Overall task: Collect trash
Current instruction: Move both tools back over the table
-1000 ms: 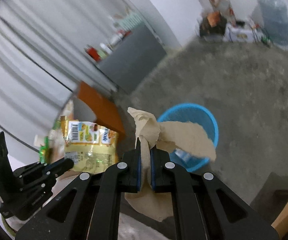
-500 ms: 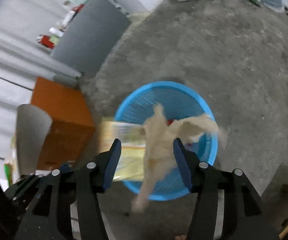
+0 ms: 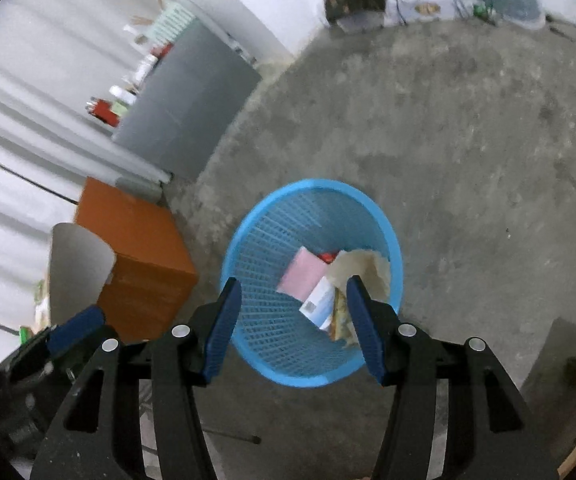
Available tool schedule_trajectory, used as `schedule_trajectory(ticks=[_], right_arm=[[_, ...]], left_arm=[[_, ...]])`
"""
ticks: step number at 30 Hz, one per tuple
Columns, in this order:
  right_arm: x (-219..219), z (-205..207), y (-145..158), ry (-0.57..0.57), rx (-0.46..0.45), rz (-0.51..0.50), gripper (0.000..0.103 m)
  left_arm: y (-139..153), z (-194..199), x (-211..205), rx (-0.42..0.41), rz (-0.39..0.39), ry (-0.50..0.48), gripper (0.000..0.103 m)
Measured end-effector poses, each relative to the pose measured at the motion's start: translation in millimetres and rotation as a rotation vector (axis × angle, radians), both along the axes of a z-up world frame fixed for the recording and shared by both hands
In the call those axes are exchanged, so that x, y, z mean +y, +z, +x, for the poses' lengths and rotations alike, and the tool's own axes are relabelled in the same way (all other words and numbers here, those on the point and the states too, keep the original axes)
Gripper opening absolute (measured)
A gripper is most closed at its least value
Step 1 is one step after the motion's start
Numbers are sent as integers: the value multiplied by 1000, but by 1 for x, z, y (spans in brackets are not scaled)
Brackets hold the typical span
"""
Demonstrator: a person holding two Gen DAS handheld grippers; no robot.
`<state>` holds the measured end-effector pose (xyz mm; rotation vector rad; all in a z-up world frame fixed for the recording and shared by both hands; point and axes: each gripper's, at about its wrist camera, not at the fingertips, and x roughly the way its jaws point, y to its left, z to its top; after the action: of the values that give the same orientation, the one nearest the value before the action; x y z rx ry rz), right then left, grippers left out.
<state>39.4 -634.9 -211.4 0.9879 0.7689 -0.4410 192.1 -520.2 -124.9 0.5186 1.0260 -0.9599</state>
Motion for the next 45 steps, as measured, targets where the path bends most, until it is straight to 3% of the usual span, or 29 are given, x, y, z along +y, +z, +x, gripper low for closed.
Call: schedule_trajectory(ticks=[6, 11, 16, 19, 22, 33, 39, 45], right_arm=[[44, -39, 60, 1, -80, -176, 71], [93, -61, 116, 27, -104, -403, 96], [137, -64, 154, 84, -93, -590, 96], [167, -59, 165, 157, -53, -714, 96], [193, -61, 173, 217, -62, -774, 96], [256, -41, 189, 452, -167, -686, 96], [285, -36, 196, 515, -179, -653, 96], [307, -24, 194, 561, -178, -569, 96]], left_arm=[[59, -20, 68, 33, -151, 38, 69], [102, -38, 132, -3, -266, 98, 80], [133, -56, 197, -44, -364, 176, 96], [141, -63, 243, -41, -411, 246, 97], [141, -70, 282, -46, -417, 332, 97], [116, -101, 409, 4, -470, 618, 97], [109, -120, 452, -54, -507, 679, 97], [114, -137, 495, -169, -516, 732, 97]])
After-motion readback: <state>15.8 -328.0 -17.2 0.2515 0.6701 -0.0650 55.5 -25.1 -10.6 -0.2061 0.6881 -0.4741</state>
